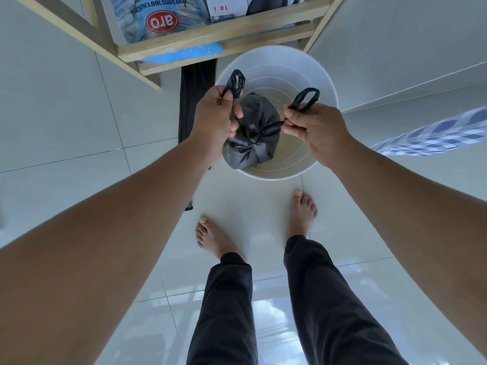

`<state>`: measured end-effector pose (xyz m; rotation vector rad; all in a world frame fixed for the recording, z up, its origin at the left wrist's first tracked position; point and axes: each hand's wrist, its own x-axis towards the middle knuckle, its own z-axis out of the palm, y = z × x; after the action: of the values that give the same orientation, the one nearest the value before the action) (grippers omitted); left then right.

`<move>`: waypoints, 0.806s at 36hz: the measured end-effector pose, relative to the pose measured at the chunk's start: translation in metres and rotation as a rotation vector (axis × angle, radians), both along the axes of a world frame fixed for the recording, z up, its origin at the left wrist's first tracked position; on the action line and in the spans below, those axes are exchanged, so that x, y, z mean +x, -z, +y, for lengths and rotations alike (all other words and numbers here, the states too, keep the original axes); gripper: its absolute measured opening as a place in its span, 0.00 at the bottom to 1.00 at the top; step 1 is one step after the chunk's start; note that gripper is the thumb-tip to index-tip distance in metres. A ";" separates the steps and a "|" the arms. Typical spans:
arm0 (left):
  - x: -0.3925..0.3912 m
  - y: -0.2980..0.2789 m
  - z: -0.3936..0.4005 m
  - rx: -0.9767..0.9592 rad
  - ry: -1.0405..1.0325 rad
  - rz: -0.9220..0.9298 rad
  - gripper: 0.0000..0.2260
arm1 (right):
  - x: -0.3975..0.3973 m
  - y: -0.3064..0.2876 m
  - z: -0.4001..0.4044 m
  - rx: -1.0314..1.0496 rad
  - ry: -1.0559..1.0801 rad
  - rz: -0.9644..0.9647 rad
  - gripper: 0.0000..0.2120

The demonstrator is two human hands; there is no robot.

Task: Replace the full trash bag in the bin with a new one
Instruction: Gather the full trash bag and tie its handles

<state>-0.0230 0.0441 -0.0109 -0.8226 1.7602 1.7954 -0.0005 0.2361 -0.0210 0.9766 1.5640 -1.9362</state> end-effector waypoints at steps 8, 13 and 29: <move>0.000 0.005 -0.004 -0.004 -0.090 -0.092 0.14 | 0.001 0.000 -0.008 0.118 0.191 -0.091 0.06; -0.009 0.004 -0.012 -0.052 -0.067 -0.066 0.12 | 0.010 0.006 -0.006 0.115 0.239 -0.122 0.06; -0.003 0.002 -0.009 -0.343 0.607 0.185 0.11 | -0.007 -0.010 -0.001 -0.023 -0.086 0.085 0.04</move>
<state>-0.0258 0.0353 -0.0126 -0.1903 2.1746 1.2157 -0.0073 0.2353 -0.0109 0.8138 1.5992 -1.9543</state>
